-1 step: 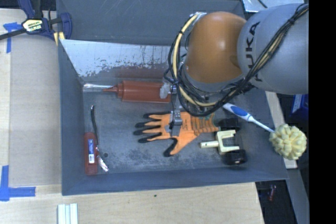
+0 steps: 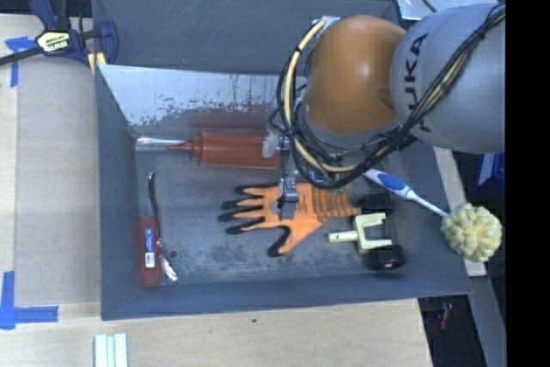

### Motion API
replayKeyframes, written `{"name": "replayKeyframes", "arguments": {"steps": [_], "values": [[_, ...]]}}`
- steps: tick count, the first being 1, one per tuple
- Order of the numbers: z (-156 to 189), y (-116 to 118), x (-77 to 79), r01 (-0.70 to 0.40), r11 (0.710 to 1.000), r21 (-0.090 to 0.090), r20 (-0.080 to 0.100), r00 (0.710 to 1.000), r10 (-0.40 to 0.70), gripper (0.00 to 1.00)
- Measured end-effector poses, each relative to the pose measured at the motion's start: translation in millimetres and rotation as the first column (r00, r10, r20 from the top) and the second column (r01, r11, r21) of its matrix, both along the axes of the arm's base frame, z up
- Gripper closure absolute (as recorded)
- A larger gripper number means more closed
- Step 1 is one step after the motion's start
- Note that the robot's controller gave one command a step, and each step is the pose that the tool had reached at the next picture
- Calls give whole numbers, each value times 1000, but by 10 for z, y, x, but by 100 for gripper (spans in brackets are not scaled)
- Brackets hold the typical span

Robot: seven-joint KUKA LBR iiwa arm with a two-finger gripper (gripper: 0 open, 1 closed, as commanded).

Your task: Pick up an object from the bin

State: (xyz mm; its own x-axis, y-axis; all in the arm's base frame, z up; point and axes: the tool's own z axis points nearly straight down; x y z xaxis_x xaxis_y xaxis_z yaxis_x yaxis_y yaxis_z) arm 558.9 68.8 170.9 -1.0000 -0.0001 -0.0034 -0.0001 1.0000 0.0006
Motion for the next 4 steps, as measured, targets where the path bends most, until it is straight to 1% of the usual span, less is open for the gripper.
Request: {"name": "replayKeyframes", "arguments": {"steps": [1, 2, 3, 4], "values": [[-472, -9, 25, -22, 1000, 0, 7, 1000, 22, 0], [-942, 105, 87, 69, 998, 0, -2, 998, -69, 0], [-993, 95, 234, 160, 987, 0, -8, 987, -160, 100], [-993, 94, 235, 161, 987, 0, -8, 987, -161, 100]]}}
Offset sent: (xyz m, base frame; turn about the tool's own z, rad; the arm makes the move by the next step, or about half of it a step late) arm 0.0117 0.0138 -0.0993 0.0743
